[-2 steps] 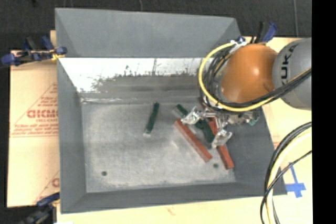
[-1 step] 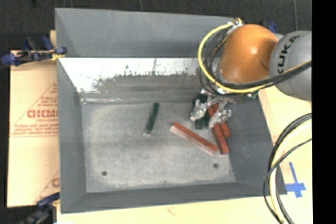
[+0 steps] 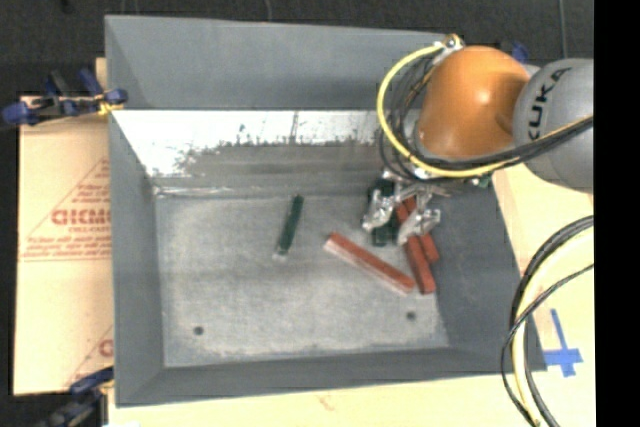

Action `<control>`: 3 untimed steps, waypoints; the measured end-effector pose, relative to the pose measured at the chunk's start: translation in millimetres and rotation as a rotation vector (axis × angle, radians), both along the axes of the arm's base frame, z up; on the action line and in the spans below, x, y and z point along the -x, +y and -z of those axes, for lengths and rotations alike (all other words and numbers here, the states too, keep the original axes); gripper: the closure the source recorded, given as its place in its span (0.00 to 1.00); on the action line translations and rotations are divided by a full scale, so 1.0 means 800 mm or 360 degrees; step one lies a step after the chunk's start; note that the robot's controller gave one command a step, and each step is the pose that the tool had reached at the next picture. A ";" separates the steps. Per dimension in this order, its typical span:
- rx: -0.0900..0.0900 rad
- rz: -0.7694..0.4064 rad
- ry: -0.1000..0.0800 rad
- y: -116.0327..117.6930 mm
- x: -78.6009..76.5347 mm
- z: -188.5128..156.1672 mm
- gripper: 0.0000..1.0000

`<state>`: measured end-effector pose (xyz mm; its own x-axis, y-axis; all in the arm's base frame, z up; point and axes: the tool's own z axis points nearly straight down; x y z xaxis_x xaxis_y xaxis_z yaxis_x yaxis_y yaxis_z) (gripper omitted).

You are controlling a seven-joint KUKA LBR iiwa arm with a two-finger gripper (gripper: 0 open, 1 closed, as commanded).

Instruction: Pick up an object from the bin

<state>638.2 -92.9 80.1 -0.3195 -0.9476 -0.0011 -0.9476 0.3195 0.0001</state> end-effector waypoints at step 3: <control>-0.0003 0.0038 -0.0006 -0.022 0.003 -0.180 1.00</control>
Offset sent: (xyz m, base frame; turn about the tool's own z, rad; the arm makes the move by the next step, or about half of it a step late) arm 0.0000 0.0000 0.0000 0.0000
